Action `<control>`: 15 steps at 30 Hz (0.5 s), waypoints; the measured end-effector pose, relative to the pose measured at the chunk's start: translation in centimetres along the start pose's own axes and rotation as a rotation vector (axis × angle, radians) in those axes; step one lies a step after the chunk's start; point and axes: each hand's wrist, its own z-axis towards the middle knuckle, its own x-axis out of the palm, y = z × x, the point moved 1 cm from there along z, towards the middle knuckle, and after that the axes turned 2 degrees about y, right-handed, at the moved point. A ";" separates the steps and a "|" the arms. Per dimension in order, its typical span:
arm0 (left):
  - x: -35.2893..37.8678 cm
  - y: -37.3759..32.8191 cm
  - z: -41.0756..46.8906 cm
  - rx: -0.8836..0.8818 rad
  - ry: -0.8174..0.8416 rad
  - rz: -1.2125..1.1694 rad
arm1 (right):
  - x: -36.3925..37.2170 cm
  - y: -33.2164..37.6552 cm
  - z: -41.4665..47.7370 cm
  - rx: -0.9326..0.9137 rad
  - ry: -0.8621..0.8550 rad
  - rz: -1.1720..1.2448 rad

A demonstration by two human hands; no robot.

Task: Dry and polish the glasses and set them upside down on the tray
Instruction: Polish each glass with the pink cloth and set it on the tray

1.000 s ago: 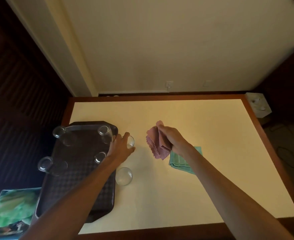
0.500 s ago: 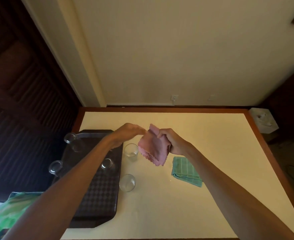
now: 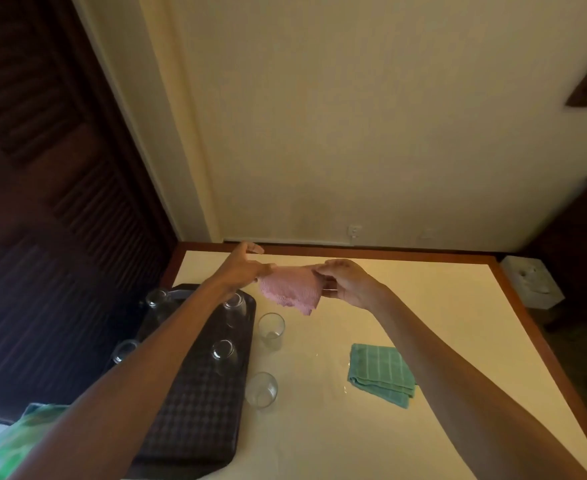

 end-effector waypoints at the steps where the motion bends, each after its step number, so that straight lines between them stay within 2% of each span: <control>1: -0.2 -0.1 0.0 0.027 -0.022 0.017 | 0.2 0.0 0.1 -0.016 -0.023 0.030; 3: -0.6 -0.3 0.1 0.080 -0.006 0.044 | 0.5 0.1 0.3 -0.061 0.023 0.006; 6: -1.2 -0.7 -0.3 0.169 0.091 0.135 | 1.1 0.3 0.3 -0.206 0.156 -0.197; 11: -1.2 -1.2 -0.3 0.264 0.060 0.522 | 2.7 0.4 1.4 -0.461 -0.012 -0.809; 15: -1.5 -1.5 -0.3 0.318 0.071 0.637 | 3.1 0.1 1.8 -0.488 -0.033 -0.988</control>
